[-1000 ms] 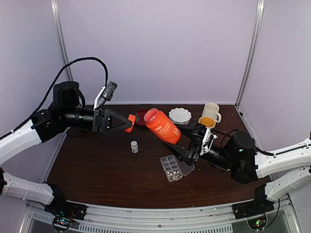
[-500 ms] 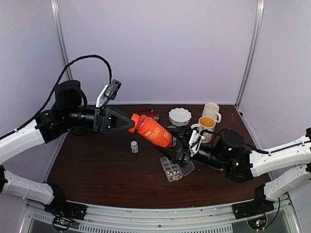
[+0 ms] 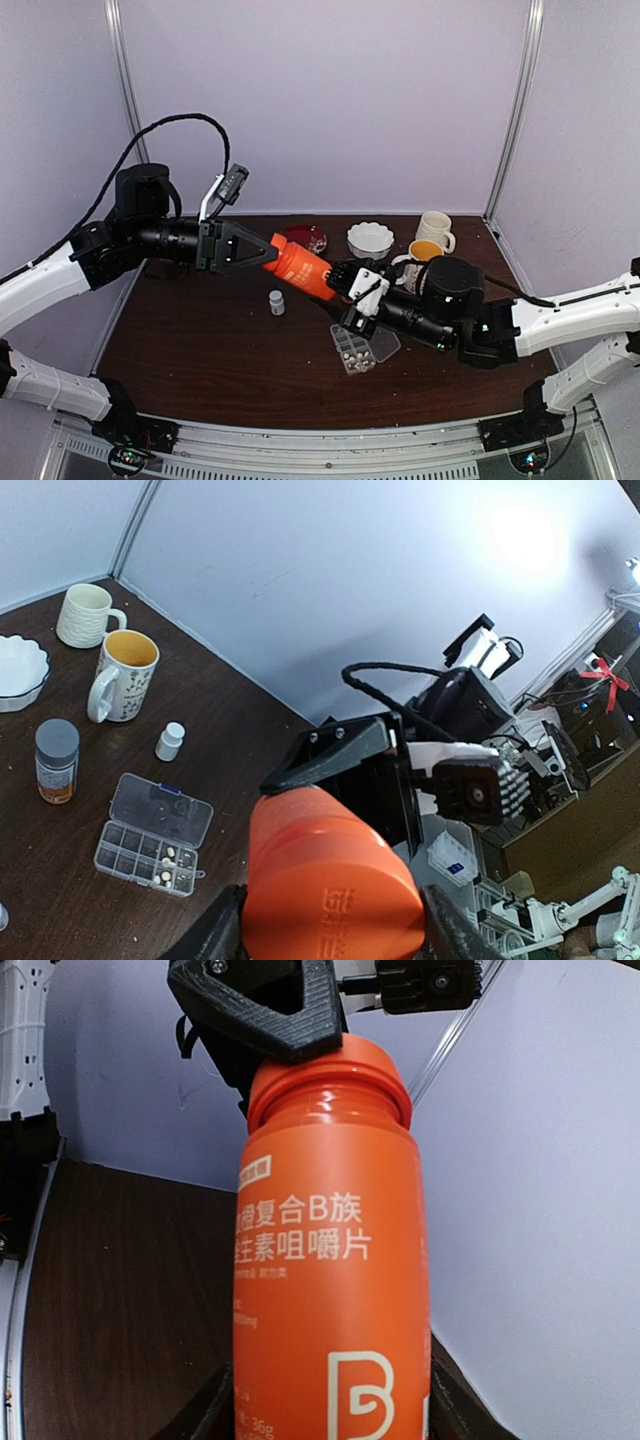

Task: Sort the pills into containers
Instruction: Close the lid of the pill bottle, then screw the lid of the pill bottle onto the pill bottle, then pass from the right arm to the left

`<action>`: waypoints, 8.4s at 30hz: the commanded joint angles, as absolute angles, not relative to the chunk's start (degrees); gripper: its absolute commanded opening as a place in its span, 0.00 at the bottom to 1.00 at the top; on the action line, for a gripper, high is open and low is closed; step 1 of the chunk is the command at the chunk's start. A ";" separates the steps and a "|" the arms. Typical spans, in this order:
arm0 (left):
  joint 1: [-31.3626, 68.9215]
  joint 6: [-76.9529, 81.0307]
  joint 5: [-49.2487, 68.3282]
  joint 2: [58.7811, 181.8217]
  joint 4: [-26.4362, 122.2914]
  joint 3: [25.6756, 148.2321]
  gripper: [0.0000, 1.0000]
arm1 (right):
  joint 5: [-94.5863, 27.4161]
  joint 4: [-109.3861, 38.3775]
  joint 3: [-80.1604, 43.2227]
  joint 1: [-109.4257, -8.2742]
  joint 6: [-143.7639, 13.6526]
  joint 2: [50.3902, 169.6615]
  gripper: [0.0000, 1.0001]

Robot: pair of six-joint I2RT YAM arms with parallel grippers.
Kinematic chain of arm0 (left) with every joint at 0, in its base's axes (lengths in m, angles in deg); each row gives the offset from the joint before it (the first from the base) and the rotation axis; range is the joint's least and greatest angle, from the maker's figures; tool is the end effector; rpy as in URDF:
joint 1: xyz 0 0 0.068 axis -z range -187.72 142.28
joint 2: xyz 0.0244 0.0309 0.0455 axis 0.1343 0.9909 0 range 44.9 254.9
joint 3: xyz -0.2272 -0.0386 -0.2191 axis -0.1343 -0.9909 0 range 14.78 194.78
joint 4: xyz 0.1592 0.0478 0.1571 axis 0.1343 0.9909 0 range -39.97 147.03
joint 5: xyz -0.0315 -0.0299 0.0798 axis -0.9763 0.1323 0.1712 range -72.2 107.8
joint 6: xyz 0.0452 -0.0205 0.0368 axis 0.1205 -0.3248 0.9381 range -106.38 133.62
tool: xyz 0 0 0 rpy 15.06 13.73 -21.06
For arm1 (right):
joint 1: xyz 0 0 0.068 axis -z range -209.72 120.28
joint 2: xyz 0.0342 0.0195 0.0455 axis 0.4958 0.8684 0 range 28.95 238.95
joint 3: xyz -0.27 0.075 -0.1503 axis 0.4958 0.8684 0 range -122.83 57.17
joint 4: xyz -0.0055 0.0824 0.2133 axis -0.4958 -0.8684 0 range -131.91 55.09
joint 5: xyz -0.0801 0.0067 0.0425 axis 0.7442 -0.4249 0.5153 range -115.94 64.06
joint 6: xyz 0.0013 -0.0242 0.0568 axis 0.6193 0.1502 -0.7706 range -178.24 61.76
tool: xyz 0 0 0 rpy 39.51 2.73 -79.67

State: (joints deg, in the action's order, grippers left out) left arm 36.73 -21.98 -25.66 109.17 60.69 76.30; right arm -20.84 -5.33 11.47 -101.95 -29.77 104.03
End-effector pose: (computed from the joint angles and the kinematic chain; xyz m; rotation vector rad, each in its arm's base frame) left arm 0.1221 -0.1647 0.4179 0.7744 1.9271 -1.6105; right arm 0.0871 0.2584 0.3633 -1.1793 1.0697 0.5288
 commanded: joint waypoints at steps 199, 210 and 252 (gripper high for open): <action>38.11 3.25 -27.57 117.26 76.18 91.13 0.34 | -54.24 -20.18 1.02 -88.35 -46.42 102.20 0.00; 38.15 41.56 -31.54 115.29 75.45 87.15 0.22 | -58.63 -19.62 2.55 -88.17 -49.21 100.59 0.00; 39.65 82.60 -28.51 117.61 80.26 89.76 0.01 | -62.43 -19.66 4.93 -87.57 -51.62 97.93 0.00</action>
